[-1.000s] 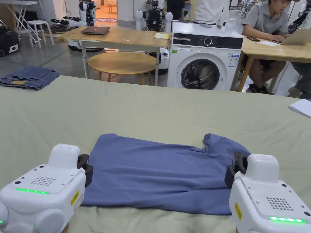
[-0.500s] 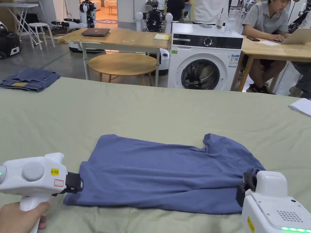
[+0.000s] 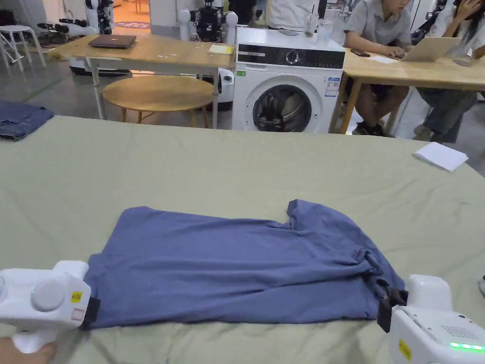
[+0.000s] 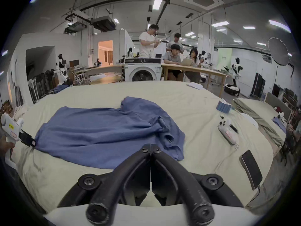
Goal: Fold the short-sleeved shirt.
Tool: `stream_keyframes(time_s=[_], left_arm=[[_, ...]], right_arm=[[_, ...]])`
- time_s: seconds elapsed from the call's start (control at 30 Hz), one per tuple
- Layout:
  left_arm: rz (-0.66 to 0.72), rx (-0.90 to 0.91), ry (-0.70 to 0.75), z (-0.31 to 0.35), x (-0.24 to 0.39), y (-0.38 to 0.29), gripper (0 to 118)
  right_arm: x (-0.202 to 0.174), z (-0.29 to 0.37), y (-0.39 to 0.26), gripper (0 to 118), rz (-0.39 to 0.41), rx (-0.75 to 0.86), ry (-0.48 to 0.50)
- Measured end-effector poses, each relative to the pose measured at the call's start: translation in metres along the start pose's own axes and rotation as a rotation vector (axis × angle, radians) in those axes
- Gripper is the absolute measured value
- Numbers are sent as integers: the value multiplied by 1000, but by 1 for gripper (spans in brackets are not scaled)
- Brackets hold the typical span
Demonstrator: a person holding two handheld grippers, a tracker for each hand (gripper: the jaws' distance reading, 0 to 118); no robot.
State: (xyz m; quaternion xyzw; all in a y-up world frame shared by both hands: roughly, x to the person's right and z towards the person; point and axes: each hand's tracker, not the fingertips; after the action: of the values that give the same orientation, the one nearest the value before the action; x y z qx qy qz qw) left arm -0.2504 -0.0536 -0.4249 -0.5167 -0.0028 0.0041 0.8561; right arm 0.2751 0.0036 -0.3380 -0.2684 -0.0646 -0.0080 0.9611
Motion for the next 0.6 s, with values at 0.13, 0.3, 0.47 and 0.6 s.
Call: stream_keyframes(time_s=[0.13,0.3,0.47,0.6], left_arm=[[11,47,-24,11,-12,-3,2],[26,81,-40,27,-13,-6,2],[34,84,-45,29,-12,-4,2],[31,71,-42,26,-9,-7,2]], right_arm=[[43,-23,13,24,-25,-120,12],[68,-59,27,60,-52,-235,46],[58,-102,24,60,-31,-372,77],[42,-143,8,61,-7,-497,78]])
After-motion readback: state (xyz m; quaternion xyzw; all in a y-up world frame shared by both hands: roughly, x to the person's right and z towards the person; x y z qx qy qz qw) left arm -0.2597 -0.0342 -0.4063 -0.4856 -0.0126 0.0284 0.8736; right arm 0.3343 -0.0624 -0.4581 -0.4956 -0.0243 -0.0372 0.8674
